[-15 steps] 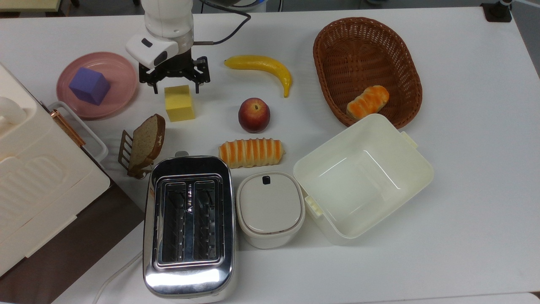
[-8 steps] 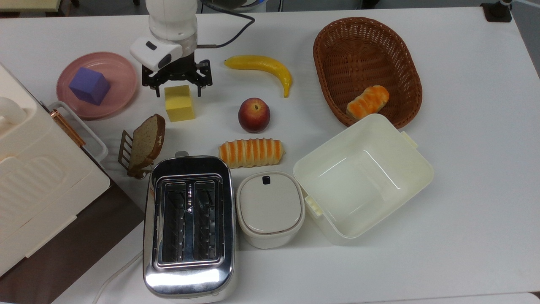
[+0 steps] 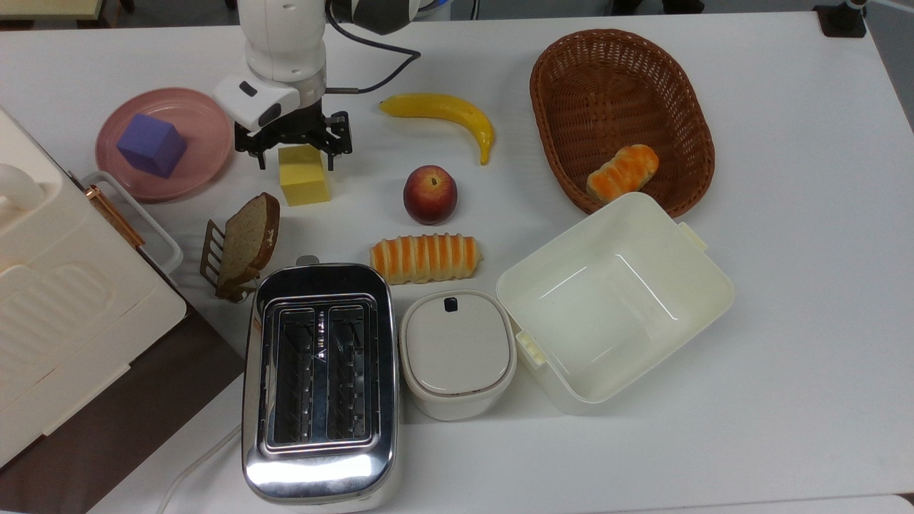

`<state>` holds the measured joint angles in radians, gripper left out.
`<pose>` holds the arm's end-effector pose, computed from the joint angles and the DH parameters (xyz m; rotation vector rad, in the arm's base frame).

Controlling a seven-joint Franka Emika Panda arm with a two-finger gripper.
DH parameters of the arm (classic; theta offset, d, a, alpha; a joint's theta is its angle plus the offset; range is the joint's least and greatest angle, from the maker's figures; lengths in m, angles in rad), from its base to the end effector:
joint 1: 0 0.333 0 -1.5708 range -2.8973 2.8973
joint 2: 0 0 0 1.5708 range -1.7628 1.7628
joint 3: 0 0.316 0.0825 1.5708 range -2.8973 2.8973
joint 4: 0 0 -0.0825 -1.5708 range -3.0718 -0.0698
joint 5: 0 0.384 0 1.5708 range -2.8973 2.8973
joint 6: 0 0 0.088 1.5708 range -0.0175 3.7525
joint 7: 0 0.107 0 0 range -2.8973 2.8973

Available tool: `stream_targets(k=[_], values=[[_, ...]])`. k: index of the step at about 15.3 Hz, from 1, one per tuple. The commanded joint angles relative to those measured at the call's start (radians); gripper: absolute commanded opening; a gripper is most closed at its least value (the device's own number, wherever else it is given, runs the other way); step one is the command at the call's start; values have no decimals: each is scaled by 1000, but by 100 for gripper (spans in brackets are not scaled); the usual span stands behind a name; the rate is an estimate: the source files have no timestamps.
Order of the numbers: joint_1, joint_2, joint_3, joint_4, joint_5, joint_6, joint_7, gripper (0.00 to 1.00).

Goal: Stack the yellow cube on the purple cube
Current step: 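Close the gripper on the yellow cube, then lift the yellow cube and carry it toward the purple cube on the pink plate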

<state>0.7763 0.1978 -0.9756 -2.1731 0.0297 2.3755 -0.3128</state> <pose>0.5493 -0.1026 0.3497 2.9759 0.1633 0.0803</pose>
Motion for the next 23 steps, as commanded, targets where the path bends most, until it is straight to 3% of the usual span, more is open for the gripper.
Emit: stream_targets(k=[1,4,5,6,8,9,19,23], values=[[-55,-3,53,-20,27,33,-49,100],[-197,25,207,-16,27,34,-49,99],[-247,31,265,-11,27,37,-42,79],[-288,29,303,-5,27,42,-32,45],[-299,25,319,-1,29,40,9,21],[-299,25,321,-1,29,42,17,17],[-310,6,319,49,29,7,100,15],[-347,-38,319,133,27,-137,101,15]])
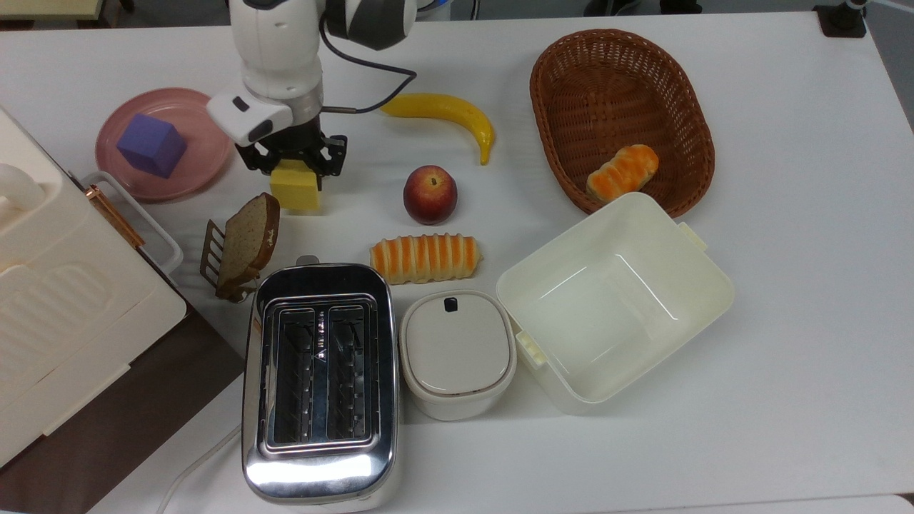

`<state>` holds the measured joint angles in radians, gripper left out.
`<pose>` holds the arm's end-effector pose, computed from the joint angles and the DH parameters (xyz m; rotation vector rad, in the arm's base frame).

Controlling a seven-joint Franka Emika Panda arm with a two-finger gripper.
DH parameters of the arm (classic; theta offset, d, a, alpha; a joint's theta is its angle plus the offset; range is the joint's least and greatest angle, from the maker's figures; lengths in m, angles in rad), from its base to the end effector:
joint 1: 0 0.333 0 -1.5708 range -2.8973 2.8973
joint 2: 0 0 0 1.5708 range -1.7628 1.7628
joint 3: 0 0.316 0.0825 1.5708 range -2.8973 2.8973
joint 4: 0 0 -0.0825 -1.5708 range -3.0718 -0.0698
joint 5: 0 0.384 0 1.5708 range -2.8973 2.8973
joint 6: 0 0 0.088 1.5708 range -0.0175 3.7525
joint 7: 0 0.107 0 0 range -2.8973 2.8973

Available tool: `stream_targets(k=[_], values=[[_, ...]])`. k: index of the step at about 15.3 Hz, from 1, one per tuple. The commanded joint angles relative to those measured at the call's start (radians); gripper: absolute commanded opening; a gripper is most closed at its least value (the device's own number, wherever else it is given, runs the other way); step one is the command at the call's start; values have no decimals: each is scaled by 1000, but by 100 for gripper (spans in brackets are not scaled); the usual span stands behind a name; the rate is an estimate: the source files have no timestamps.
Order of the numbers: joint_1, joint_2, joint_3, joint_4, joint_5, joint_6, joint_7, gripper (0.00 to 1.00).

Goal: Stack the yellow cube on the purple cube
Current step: 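Lift the yellow cube and carry it toward the purple cube on the pink plate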

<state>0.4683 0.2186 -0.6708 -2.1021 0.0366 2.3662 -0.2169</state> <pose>0.5690 -0.1076 0.3460 3.0148 0.0111 0.1049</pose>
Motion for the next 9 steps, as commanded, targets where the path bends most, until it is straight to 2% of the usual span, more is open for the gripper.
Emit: stream_targets(k=[1,7,9], values=[[-52,-73,16,89,20,-171,5,15],[-144,-180,16,117,16,-274,5,15],[-198,-197,16,149,16,-323,5,15]])
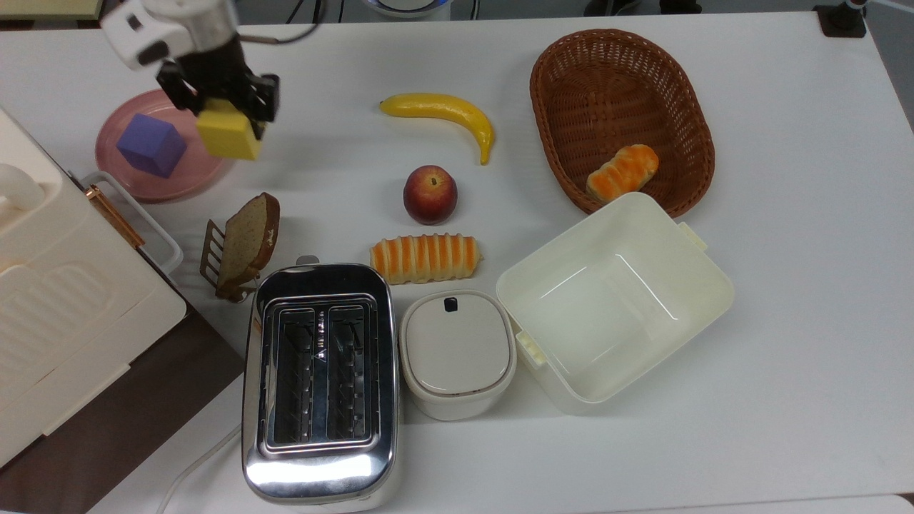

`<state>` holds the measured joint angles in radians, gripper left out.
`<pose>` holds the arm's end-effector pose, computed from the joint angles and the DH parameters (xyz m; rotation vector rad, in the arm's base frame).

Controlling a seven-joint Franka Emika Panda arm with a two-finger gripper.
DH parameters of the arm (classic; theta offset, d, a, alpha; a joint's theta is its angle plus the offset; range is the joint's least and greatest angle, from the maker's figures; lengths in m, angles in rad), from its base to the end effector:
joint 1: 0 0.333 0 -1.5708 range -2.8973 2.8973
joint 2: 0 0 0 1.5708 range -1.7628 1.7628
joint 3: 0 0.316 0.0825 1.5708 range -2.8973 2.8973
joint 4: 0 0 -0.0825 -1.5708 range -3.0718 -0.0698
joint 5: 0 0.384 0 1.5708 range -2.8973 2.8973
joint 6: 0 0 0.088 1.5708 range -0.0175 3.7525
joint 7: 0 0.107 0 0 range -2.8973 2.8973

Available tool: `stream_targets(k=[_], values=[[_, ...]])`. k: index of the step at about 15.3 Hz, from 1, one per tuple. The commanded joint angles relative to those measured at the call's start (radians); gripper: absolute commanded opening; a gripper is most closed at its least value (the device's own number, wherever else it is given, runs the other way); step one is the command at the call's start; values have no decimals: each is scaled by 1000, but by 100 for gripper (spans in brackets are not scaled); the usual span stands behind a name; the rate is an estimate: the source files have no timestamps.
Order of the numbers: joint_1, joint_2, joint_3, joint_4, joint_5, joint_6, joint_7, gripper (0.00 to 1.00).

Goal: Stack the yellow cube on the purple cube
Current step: 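Lift the yellow cube and carry it toward the purple cube on the pink plate, then lower the yellow cube onto the purple cube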

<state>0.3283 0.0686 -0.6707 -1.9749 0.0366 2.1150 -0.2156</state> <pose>0.5461 -0.1869 0.4492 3.0974 -0.2194 0.1250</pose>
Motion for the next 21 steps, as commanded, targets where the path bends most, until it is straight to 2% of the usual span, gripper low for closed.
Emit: stream_targets(k=[1,12,18,21], values=[[-70,-49,16,39,16,-96,5,15],[-208,-30,14,50,8,-83,-4,15],[-247,37,14,57,23,-26,34,15],[-247,85,17,102,23,-35,76,15]])
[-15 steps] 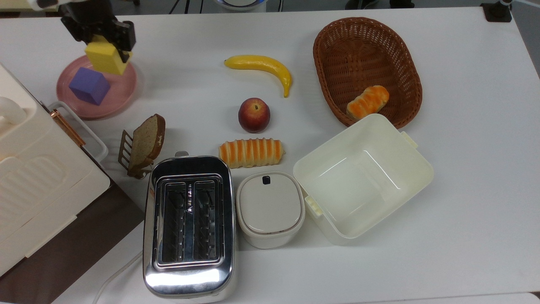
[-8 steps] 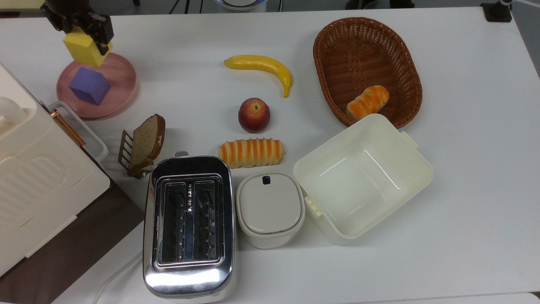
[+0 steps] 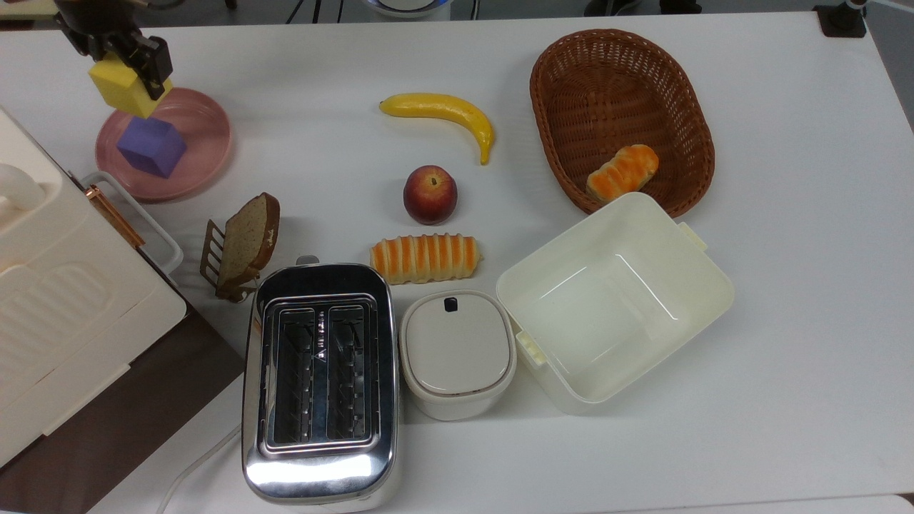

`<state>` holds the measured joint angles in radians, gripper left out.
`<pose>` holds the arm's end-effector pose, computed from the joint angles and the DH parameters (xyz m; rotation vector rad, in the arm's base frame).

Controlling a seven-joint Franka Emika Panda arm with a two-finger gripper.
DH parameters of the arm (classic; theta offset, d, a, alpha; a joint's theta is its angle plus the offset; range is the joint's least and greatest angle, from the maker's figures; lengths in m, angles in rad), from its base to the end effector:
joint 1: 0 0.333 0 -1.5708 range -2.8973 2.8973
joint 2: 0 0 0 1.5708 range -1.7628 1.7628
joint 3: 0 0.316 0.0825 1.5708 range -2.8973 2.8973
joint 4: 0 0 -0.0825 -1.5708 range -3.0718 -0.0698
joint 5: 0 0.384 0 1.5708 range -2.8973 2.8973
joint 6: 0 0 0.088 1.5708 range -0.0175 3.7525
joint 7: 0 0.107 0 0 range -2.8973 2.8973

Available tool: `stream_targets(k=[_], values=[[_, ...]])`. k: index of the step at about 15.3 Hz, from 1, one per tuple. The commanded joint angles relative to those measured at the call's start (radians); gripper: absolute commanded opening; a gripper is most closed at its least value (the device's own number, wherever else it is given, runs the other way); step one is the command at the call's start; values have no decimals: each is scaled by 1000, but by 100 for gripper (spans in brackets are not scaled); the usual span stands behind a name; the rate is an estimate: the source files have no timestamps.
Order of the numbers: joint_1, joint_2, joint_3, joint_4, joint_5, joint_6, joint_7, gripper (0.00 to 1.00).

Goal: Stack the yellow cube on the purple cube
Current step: 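Lower the yellow cube onto the purple cube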

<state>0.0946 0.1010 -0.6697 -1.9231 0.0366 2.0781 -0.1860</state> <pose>0.4981 -0.3097 0.4554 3.0225 -0.6140 0.0921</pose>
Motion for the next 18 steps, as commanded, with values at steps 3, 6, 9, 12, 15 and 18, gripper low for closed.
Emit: stream_targets(k=[3,6,9,12,15,18], values=[[-15,77,19,52,23,11,48,15],[-15,92,19,50,23,14,48,15],[-27,106,19,47,23,23,48,15],[-32,117,19,44,23,28,48,15],[-36,118,19,42,23,30,42,15],[-35,120,19,41,23,30,42,15]])
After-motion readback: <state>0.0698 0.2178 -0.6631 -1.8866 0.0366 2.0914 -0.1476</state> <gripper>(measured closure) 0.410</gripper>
